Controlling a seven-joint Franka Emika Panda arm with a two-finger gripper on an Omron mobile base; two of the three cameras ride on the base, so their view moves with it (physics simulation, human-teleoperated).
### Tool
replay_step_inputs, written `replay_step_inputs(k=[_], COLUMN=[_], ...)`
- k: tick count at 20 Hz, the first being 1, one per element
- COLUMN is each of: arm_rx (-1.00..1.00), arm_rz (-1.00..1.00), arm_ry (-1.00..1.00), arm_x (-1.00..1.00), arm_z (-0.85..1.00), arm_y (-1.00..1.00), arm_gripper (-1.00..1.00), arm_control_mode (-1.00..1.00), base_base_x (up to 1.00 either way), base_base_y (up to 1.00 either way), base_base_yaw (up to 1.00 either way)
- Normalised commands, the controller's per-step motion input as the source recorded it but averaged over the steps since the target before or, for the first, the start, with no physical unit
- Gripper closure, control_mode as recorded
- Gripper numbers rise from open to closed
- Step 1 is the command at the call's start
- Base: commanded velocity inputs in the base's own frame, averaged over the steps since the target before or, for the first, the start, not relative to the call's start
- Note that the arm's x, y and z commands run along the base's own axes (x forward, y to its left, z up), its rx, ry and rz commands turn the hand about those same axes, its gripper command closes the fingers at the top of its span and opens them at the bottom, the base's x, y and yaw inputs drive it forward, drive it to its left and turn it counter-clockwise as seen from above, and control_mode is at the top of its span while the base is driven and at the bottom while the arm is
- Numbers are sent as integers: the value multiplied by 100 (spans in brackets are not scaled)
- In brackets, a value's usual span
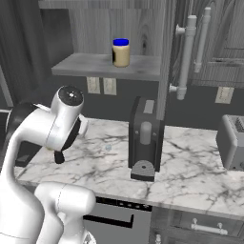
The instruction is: There are various items on the counter. Only move the condiments/shakers into the cabinet.
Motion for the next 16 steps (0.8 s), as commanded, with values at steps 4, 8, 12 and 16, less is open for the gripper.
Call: replay_step_inputs(k=[4,8,12,16], arm_rx=[-5,-18,-25,-16], arm_rz=[6,8,10,7], arm_ry=[27,-7,-22,-21], arm_x=[-3,-32,-30,-4], arm_z=[-79,-61,-51,-29], arm_y=[10,25,38,30], arm_gripper=[-100,-100,-100,-100], arm_control_mode=[-100,-100,-100,-100], base_base_x=[0,0,0,0], base_base_y=[0,0,0,0], base_base_yaw=[0,0,0,0])
